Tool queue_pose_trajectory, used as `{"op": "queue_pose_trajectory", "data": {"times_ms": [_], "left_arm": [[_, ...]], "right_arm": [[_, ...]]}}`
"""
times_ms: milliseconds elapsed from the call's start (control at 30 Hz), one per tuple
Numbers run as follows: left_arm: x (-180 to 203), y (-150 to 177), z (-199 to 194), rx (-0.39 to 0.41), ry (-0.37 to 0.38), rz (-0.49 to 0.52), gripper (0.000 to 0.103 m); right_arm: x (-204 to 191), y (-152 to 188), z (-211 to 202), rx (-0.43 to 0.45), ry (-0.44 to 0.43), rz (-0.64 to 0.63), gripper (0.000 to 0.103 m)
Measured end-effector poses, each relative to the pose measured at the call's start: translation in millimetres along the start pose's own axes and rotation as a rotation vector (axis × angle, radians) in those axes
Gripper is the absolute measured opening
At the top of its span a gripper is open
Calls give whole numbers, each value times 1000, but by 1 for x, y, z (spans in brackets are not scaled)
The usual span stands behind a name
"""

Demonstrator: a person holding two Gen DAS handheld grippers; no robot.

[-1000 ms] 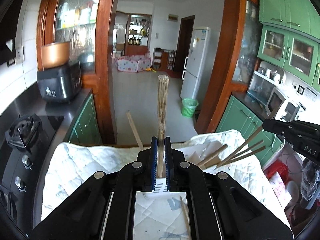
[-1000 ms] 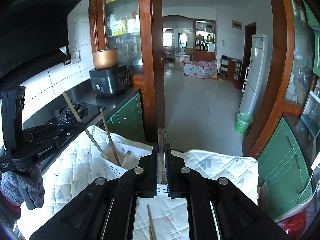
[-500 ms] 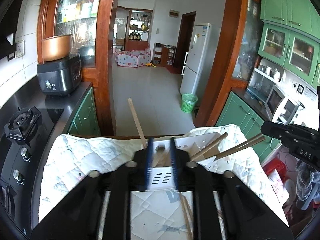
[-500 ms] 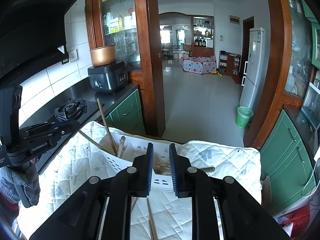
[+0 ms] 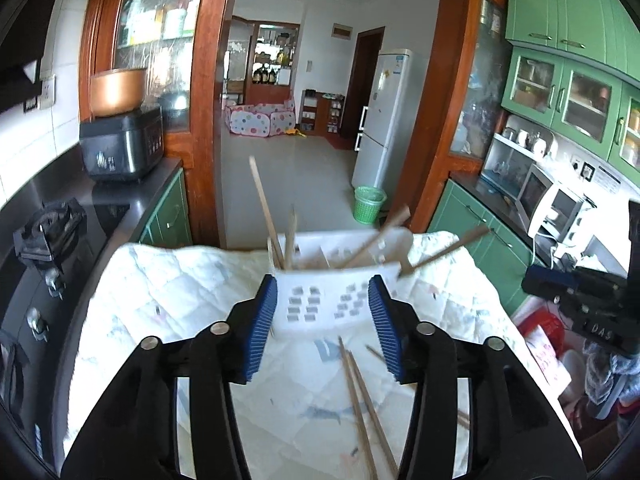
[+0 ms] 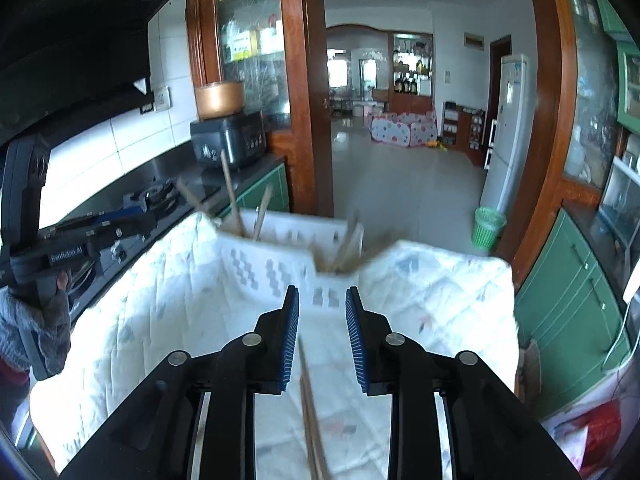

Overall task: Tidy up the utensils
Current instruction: 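Open both grippers to drop the chopsticks into the caddy, then move both open grippers back down toward the remaining chopsticks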

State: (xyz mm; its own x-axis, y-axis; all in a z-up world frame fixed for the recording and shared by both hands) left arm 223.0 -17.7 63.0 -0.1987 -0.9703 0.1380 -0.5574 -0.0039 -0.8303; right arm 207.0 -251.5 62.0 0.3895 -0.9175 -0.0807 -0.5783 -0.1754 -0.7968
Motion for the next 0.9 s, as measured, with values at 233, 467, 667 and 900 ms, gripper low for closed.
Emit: {"op": "queue_pose_trajectory", "data": {"times_ms": [233, 467, 667, 900], "left_arm": [[7, 57, -1, -77, 18, -31, 53], [14, 109, 7, -167, 11, -28, 58], [17, 142, 15, -233, 12, -38, 61], [17, 165, 23, -288, 7, -45, 62]], "right_arm": [[3, 78, 4, -99, 21, -22, 24], [8, 134, 15, -180, 6, -31, 23], [9, 169, 34, -246, 1, -48, 17], [11, 190, 47, -290, 0, -55, 15]]}}
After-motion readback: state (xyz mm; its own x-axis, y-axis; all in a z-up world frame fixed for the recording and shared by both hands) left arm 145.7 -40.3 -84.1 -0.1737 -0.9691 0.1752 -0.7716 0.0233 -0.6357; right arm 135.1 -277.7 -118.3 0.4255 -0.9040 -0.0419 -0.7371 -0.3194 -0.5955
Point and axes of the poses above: each gripper's, at about its wrist camera, not at the fingertips, and z roughly the way its jaws point, x to its right, y to its underside, the point moved 7 cm from there along z, roughly the way its jaws point, and after that the axes turned 2 degrees about z, right-handed, at the moved point
